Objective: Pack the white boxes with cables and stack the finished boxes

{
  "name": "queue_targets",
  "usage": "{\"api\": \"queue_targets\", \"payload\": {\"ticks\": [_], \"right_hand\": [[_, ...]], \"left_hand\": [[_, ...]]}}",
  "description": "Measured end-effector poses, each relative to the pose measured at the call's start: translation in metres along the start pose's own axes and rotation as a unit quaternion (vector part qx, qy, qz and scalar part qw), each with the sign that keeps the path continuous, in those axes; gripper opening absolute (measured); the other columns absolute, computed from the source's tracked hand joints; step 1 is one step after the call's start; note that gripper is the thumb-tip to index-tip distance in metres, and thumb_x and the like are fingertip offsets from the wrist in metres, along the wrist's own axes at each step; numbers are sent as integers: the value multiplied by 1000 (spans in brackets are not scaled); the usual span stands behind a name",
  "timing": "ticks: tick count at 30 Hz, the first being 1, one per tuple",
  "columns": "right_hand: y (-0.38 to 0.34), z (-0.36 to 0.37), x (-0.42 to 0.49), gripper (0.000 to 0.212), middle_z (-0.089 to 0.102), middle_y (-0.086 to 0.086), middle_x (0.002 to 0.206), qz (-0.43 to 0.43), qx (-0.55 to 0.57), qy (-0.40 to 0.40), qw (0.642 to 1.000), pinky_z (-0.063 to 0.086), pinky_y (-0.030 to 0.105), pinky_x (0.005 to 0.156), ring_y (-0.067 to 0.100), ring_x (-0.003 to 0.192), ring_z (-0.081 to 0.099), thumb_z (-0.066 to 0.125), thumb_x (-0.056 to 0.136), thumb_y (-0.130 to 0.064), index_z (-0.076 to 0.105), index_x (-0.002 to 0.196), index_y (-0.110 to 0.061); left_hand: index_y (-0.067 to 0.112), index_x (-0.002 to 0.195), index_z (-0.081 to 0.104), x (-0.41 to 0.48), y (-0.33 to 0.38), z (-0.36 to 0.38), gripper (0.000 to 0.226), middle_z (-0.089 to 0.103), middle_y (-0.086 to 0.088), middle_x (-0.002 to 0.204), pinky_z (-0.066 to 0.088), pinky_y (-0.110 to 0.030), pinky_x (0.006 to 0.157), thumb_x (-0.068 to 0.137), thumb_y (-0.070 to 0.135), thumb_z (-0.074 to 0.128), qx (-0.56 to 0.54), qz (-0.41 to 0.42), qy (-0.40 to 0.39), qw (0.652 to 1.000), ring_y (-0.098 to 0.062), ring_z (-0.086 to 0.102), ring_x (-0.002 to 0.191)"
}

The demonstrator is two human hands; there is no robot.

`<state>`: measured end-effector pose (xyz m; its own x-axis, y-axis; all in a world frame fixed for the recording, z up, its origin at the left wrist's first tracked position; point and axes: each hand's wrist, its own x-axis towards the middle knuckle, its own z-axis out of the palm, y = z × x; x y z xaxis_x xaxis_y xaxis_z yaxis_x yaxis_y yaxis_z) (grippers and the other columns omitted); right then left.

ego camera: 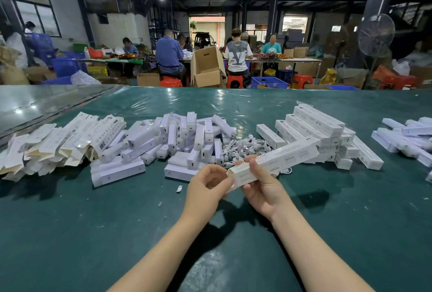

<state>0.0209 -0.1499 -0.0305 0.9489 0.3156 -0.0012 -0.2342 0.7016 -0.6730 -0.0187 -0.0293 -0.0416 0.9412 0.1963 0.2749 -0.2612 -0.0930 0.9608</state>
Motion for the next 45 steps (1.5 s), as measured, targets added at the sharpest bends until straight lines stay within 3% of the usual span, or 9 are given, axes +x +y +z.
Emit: {"api": "queue_targets", "payload": {"ticks": [9,15,18,22,25,28,35,41,45], "right_hand": [[18,11,-2,86,68,10,69,-14,52,-18,998,45,17,38,15,55,66,96,8,-27,61,86,-14],[13,9,-2,89,67,6,64,-34,44,-7,998,44,15,37,12,52,64,95,5,-30,61,85,-12],[15,9,-1,88,68,8,66,-35,43,-5,998,43,15,36,14,53,65,95,5,-31,62,85,-13],[13,7,-1,85,67,7,65,-37,46,-18,998,43,15,36,13,52,63,95,9,-31,63,85,-12],[14,4,-1,72,67,6,66,-30,40,-27,998,45,16,37,11,50,61,96,13,-30,71,79,-13],[14,3,-1,43,67,3,64,-17,8,-16,1000,40,14,34,4,36,49,88,37,-29,73,76,-19],[7,3,-3,31,67,-1,60,-6,-47,28,998,31,11,29,1,28,39,67,57,-25,58,83,-12],[7,1,-5,26,62,1,57,16,-56,-47,997,37,14,35,4,34,45,66,59,-13,63,85,-15],[9,1,-5,25,67,6,70,44,-57,-86,994,44,16,43,7,42,49,61,66,-4,66,87,-16]], "left_hand": [[12,65,62,0,5,1,23,64,5,57,50,-18,53,84,-1,61,-108,-19,102,989,-2,56,55],[20,69,67,-5,6,7,25,67,2,69,52,-35,69,83,0,60,-18,14,84,996,-16,58,72],[11,74,57,-3,6,8,22,63,1,74,54,-24,56,86,-5,50,-107,-28,89,990,-7,58,68],[12,72,62,-2,6,4,23,67,10,63,53,-19,56,83,-8,57,-96,-2,57,994,-1,61,61],[13,71,66,-3,5,4,20,69,8,64,52,-17,54,80,-5,63,-108,-7,65,992,-2,62,61],[16,79,67,-3,3,4,17,72,6,74,50,-17,51,80,-1,65,-168,-51,59,983,-3,65,67],[11,66,61,-4,4,7,21,61,3,59,49,-17,50,83,-1,61,-177,-60,30,982,-2,57,54],[6,80,59,0,7,0,11,62,1,70,47,-15,56,90,3,53,-127,-45,6,991,-6,55,62],[14,85,51,3,11,-6,17,58,-4,75,46,-17,57,91,-2,47,-226,-94,3,970,-11,54,65]]}}
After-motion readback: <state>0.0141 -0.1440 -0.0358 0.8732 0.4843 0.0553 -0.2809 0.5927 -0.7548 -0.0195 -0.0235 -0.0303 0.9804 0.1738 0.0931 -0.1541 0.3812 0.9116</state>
